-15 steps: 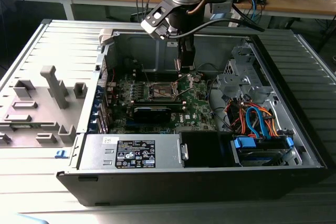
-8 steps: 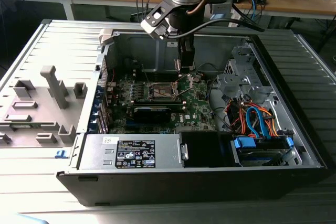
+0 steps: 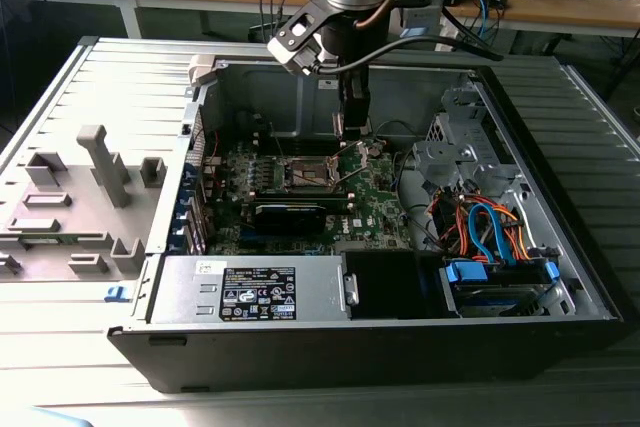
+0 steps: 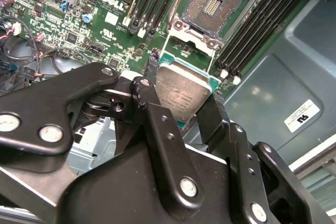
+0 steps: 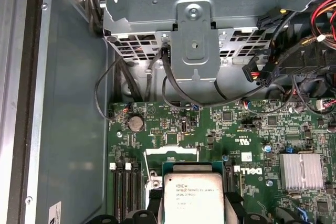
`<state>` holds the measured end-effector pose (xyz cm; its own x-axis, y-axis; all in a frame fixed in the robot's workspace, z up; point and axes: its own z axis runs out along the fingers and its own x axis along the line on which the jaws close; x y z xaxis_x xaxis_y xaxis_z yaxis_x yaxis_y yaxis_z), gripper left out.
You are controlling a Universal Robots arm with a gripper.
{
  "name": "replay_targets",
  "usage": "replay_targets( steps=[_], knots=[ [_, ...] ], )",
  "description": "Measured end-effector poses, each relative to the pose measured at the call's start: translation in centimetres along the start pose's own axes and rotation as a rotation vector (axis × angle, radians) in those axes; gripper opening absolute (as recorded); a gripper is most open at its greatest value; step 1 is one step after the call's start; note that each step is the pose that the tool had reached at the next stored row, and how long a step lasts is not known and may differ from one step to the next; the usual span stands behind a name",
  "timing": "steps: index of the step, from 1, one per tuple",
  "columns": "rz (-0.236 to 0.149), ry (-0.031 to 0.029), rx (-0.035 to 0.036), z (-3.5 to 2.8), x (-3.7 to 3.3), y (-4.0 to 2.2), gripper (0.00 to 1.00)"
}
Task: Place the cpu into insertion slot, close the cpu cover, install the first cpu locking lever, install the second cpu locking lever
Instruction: 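Place the cpu into insertion slot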
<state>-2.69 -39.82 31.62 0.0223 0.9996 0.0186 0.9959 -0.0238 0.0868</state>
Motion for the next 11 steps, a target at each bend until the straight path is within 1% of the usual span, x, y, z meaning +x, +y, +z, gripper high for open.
replay_targets(
  steps=[11],
  knots=[
    [0.024, -0.0020, -0.0005, 0.09, 0.00, -0.01, 0.55]
  ],
)
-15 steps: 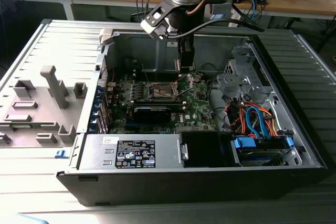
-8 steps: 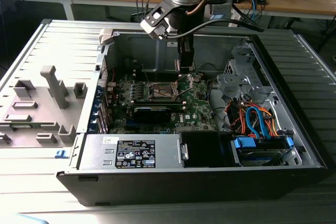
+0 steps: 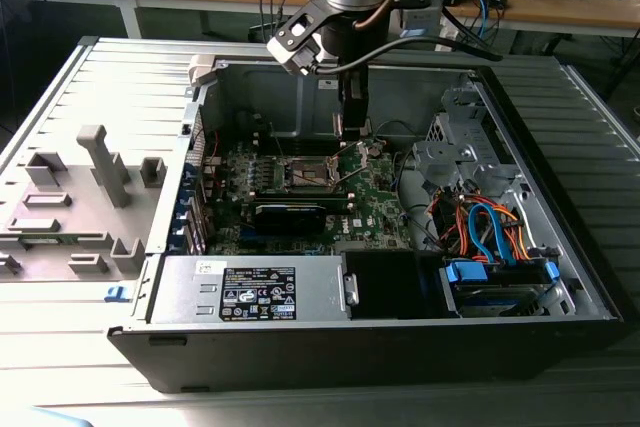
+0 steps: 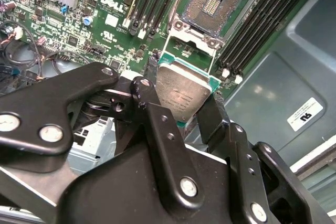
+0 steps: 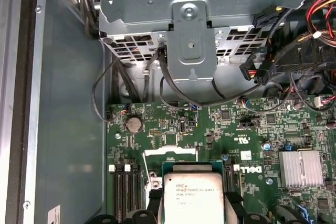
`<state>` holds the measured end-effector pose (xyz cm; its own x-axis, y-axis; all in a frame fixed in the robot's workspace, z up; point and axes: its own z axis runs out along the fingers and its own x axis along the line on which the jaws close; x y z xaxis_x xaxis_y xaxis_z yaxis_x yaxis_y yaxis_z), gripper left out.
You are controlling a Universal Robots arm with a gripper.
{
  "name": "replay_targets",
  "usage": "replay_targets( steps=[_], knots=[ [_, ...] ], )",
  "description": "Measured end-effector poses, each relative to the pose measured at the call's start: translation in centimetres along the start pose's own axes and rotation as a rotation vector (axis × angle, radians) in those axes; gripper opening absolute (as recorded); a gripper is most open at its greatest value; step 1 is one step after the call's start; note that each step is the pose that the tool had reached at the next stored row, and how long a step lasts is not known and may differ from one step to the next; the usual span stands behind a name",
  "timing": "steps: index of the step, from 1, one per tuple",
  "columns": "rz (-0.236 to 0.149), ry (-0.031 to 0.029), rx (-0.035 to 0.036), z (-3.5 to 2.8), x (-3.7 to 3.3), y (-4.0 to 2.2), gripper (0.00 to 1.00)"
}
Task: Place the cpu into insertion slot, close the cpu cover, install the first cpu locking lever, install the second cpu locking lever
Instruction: 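Place the cpu into insertion slot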
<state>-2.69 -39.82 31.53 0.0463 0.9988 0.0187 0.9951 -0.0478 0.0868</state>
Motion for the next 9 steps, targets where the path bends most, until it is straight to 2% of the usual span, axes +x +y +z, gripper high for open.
replay_targets(
  steps=[9],
  knots=[
    [0.019, -0.0017, -0.0004, 0.07, 0.00, -0.01, 0.55]
  ],
)
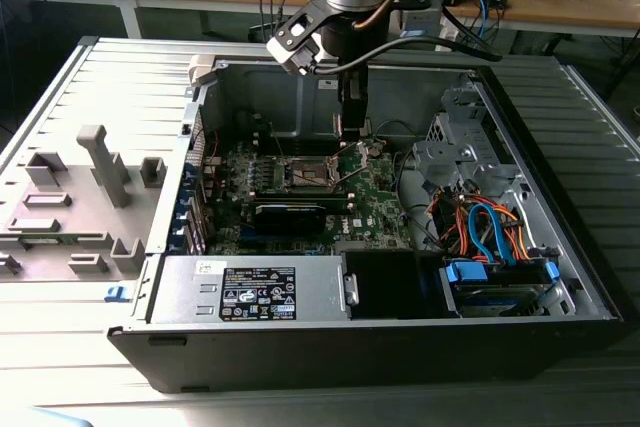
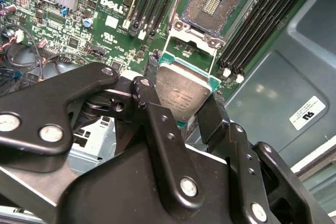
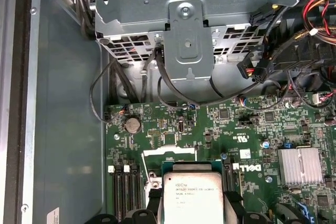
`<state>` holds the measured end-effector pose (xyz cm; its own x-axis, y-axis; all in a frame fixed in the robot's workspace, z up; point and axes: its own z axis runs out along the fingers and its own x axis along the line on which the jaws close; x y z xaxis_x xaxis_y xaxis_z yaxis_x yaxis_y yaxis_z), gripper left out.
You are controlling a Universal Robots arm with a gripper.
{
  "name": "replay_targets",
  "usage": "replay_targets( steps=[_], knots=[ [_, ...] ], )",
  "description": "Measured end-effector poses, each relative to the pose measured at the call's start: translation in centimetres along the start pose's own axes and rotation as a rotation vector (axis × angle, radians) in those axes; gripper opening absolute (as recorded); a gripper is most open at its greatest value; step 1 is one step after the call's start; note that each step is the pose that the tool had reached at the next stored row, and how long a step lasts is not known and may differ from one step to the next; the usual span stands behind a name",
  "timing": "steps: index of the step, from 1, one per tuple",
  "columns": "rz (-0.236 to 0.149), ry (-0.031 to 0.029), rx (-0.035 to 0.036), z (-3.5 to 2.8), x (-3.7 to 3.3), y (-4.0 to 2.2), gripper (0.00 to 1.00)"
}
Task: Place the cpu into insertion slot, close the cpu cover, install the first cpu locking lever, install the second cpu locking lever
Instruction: 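Place the cpu into insertion slot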
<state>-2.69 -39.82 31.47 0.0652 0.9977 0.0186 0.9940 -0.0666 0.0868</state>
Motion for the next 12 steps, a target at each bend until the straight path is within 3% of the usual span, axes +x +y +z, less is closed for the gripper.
replay_targets(
  steps=[12],
  knots=[
    [0.030, -0.0026, -0.0005, 0.10, 0.00, -0.01, 0.55]
  ],
)
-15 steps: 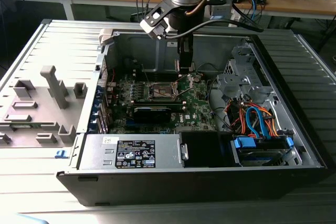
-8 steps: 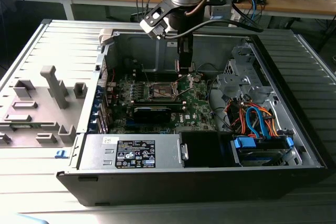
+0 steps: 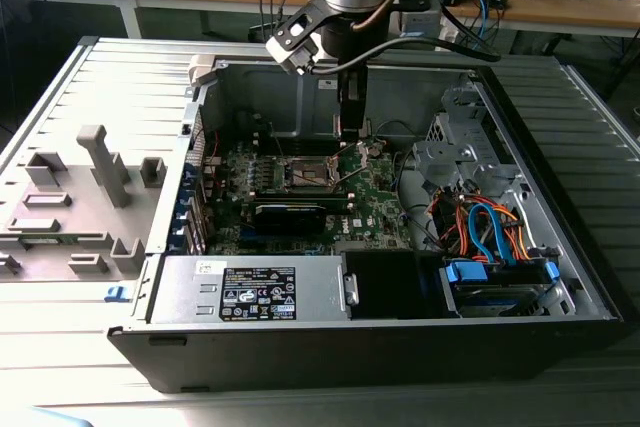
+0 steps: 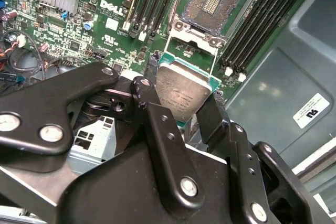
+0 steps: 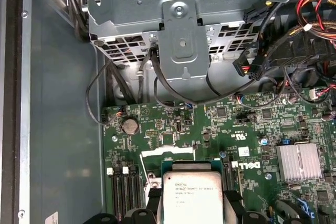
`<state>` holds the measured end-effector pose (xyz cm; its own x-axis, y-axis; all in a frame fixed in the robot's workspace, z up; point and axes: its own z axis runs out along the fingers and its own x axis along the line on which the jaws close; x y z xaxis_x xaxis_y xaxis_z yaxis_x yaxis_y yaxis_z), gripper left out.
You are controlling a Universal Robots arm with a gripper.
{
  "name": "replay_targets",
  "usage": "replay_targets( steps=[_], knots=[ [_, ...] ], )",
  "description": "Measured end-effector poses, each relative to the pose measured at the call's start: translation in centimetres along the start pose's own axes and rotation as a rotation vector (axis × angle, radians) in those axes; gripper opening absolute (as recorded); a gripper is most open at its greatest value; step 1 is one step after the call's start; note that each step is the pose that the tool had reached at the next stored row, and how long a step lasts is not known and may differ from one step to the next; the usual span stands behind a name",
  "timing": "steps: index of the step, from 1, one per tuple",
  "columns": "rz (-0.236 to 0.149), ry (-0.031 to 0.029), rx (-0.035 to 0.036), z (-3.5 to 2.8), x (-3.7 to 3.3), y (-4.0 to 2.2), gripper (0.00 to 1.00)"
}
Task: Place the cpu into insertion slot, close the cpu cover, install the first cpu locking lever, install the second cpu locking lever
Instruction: 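Place the cpu into insertion slot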
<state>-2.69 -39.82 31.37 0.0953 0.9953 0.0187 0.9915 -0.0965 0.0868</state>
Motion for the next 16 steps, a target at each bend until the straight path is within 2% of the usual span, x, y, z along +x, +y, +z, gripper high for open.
replay_targets(
  steps=[16],
  knots=[
    [0.029, -0.0026, -0.0006, 0.11, 0.00, -0.01, 0.55]
  ],
)
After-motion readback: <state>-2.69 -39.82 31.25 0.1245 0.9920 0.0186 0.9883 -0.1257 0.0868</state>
